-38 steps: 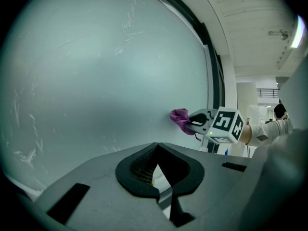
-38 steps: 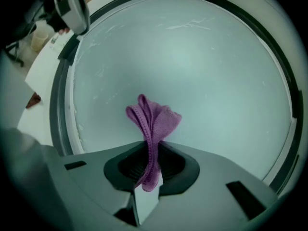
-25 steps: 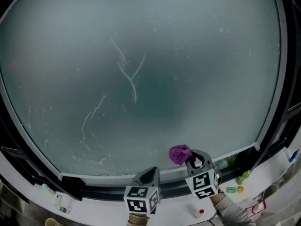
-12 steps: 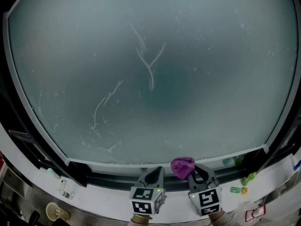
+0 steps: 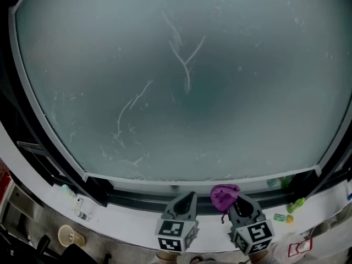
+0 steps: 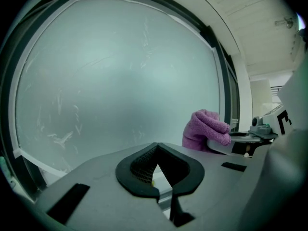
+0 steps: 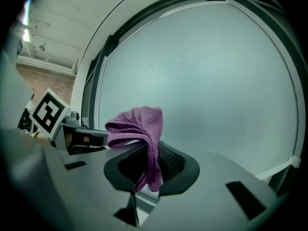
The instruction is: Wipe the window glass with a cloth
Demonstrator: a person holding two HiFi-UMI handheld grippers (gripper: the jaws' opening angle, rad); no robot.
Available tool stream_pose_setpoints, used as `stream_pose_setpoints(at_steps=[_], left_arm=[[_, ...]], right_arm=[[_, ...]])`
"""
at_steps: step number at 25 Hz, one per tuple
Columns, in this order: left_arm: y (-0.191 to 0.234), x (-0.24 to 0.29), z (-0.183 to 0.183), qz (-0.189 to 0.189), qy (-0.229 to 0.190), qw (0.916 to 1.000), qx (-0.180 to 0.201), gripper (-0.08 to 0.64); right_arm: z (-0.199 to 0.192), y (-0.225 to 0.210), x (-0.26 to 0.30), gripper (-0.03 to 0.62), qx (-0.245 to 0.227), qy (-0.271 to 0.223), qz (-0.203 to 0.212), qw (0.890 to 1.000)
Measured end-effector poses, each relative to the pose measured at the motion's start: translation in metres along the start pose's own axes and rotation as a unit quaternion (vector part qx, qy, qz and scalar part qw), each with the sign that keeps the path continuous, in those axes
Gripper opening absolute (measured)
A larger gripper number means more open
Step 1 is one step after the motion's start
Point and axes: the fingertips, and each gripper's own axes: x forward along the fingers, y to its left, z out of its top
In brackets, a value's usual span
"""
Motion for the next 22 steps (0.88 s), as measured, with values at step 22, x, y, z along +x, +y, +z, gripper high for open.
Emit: stream_pose_setpoints(at_steps=[22], left_arm=[[-0.001,-0.01,-0.005,0.004,0.004,0.9999,-0.009,0.005]], right_arm=[[0.016,0.008,-0.014,0.051,0.04,-0.027,0.03,0.998]])
